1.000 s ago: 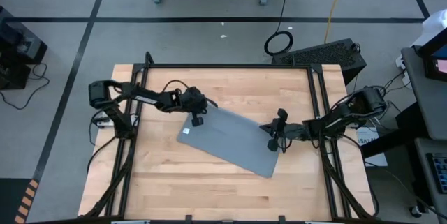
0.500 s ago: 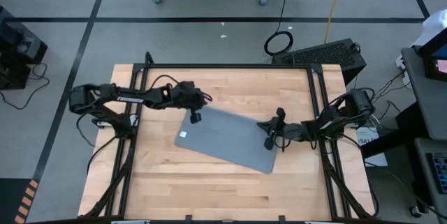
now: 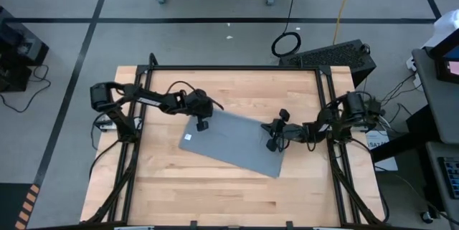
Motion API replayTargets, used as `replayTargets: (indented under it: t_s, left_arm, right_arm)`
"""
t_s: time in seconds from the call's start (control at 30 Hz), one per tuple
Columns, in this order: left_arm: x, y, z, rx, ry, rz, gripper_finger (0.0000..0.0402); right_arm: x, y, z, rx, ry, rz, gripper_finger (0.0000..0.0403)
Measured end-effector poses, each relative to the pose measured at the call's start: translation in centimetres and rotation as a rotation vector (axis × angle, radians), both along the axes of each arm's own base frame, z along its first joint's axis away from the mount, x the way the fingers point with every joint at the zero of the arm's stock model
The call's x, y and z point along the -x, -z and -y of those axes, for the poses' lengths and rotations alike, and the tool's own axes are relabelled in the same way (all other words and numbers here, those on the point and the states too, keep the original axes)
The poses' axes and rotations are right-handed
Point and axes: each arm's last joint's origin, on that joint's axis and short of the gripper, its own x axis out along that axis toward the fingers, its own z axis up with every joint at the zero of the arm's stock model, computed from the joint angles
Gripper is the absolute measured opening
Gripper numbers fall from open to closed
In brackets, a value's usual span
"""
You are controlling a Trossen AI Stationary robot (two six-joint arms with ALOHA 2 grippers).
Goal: Roll towel
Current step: Fold the gray towel on the table
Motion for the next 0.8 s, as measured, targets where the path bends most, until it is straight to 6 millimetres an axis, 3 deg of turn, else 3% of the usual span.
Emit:
replayTargets:
  t_s: [0.13, 0.27, 0.43, 0.53, 0.63, 0.8]
  left_arm:
    - [0.3, 0.4, -0.3, 0.007, -0.016, -0.043, 0.0013]
    - [1.0, -1.0, 0.0, 0.005, -0.019, -0.043, 0.0013]
    - [1.2, -4.9, 0.7, -0.045, 0.006, 0.099, 0.0013]
    - [1.1, -6.1, 1.2, -0.04, 0.072, 0.175, 0.0013]
    - [0.8, -6.2, 1.6, -0.006, 0.158, 0.222, 0.0013]
    - [0.8, -4.2, 1.3, 0.013, 0.158, 0.166, 0.0013]
  right_arm:
    - [-0.2, 1.0, 0.1, -0.05, 0.04, 0.018, 0.0]
    - [-0.4, 1.0, 0.0, -0.086, 0.021, 0.07, 0.0]
    - [-0.5, 0.2, -0.1, -0.11, 0.003, 0.112, 0.0]
    - [-0.7, -0.9, -0.2, -0.111, -0.001, 0.169, 0.0]
    - [-1.0, -2.1, -0.3, -0.109, -0.003, 0.229, 0.0]
    - [-2.2, -3.7, -0.4, -0.056, -0.027, 0.293, 0.0]
